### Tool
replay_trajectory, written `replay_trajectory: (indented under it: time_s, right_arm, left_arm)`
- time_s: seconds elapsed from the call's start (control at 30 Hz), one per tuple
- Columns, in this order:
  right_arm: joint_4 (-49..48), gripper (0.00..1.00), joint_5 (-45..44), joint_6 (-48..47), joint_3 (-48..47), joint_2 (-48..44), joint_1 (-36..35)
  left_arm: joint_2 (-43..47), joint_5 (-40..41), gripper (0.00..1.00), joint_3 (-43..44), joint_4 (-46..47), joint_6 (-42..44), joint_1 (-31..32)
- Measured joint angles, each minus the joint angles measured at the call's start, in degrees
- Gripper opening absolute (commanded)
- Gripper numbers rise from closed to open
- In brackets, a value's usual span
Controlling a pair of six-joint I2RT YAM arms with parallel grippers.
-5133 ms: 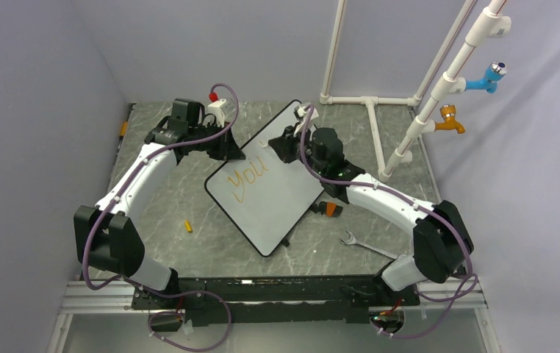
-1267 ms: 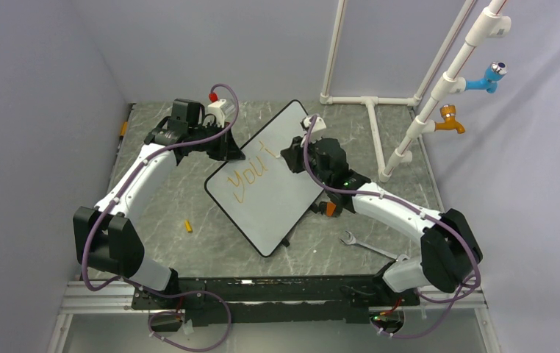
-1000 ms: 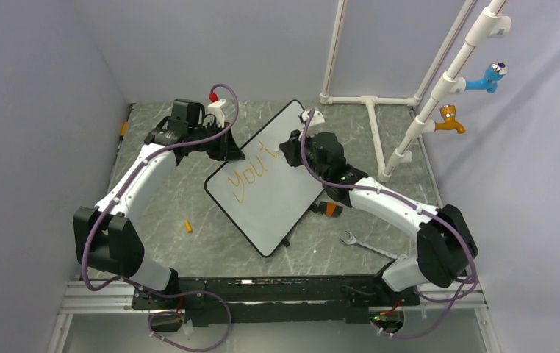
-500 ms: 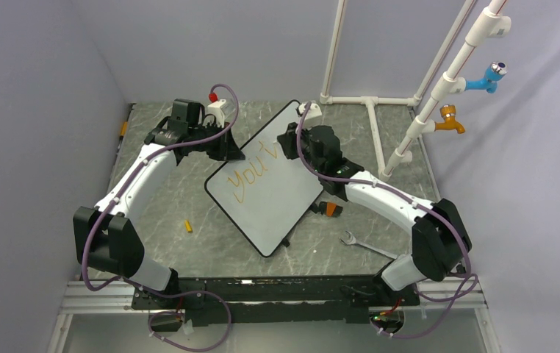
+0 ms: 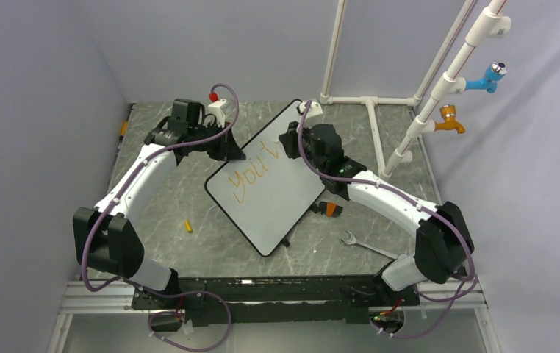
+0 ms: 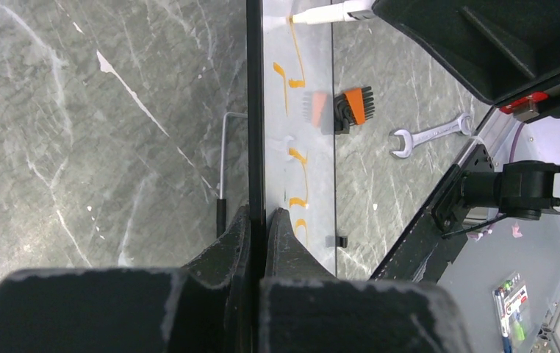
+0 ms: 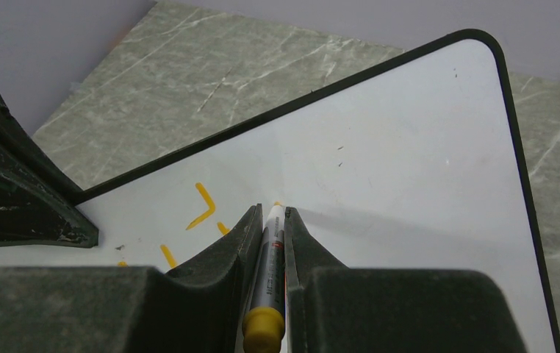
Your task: Write a sentence on the whiteboard
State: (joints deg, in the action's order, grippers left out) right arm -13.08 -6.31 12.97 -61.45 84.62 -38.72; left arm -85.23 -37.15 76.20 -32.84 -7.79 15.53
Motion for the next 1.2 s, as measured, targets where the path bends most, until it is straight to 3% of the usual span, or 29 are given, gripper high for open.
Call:
replay_trajectory:
  time_s: [0.43,1.2]
  right_arm:
    - [2.38,0.00,-2.69,0.04,0.98,-9.90,0.00]
    - [2.08,0.00,-2.21,2.08,3.58,-6.54,3.13]
  left_arm:
    - [0.35,-0.52,0.00,0.00,0.24,0.09,0.26]
    - [0.42,-0.46,0.00,0.00,0.22,0.09,0.31]
